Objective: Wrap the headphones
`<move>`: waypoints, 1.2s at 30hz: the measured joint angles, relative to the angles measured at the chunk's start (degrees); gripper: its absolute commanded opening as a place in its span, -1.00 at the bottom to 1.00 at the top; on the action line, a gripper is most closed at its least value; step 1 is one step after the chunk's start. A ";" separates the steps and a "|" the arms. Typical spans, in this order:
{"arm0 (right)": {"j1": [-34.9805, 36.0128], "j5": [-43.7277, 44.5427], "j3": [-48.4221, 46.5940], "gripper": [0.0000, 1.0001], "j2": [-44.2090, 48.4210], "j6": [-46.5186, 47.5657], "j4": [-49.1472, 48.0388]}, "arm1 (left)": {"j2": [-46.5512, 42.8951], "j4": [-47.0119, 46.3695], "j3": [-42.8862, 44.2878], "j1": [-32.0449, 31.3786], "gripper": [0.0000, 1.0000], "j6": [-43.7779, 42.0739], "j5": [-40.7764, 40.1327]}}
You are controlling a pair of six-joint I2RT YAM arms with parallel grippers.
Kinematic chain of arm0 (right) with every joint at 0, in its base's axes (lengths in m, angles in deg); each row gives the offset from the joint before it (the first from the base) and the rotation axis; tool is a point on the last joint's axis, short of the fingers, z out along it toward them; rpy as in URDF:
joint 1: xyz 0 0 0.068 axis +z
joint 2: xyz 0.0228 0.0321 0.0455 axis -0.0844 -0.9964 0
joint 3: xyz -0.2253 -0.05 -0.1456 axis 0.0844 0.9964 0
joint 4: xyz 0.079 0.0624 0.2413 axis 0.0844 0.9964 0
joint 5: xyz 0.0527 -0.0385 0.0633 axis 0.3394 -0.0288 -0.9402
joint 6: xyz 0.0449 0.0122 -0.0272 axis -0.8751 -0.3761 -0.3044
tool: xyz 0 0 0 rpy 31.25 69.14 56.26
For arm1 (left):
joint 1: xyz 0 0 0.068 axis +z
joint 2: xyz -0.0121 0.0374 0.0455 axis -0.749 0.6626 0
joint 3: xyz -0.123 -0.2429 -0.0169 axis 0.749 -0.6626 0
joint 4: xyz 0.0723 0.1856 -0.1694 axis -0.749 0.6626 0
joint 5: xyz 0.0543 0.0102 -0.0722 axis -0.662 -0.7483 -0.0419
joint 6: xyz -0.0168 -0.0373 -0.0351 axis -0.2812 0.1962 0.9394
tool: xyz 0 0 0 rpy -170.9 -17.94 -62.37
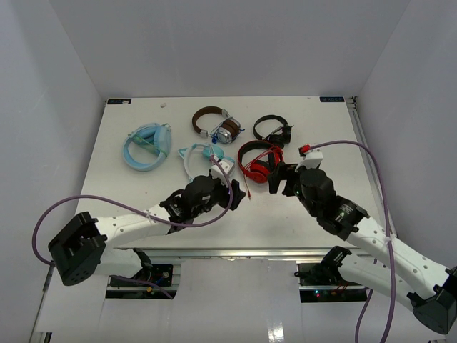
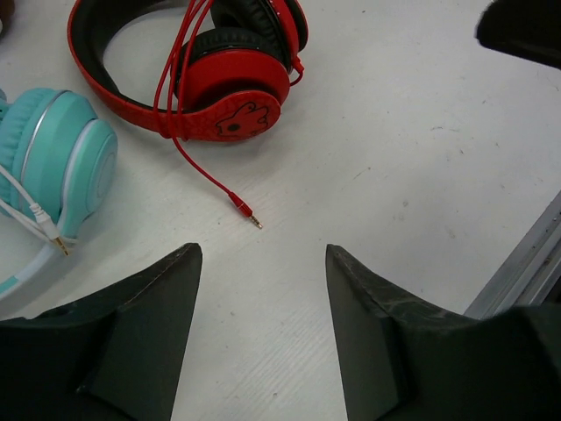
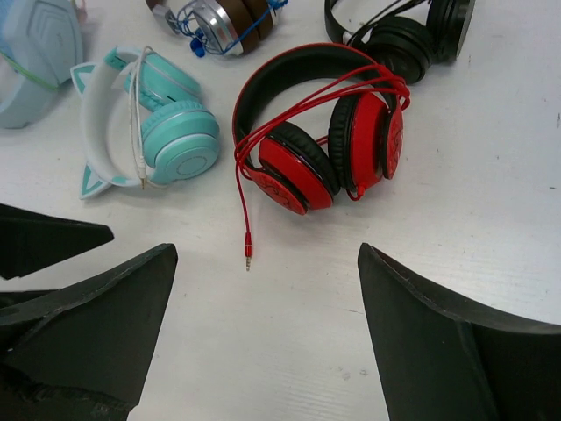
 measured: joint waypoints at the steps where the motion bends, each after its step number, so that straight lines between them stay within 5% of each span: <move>1: 0.00 0.03 1.10 0.81 1.70 0.16 -0.68 | 0.89 -1.00 0.10 0.00 0.39 -0.11 0.14; 10: 0.00 0.67 4.81 0.80 6.72 0.85 -4.63 | -3.64 -4.08 -2.02 0.00 0.77 -1.00 -1.37; 19: 0.00 -0.37 4.81 0.80 4.71 1.91 -5.25 | -16.35 -7.74 -6.78 0.00 0.83 -1.43 -10.40; 36: 0.00 -1.63 4.81 0.80 4.40 2.24 -5.50 | -19.79 -7.91 -8.60 -0.09 0.96 -1.30 -14.71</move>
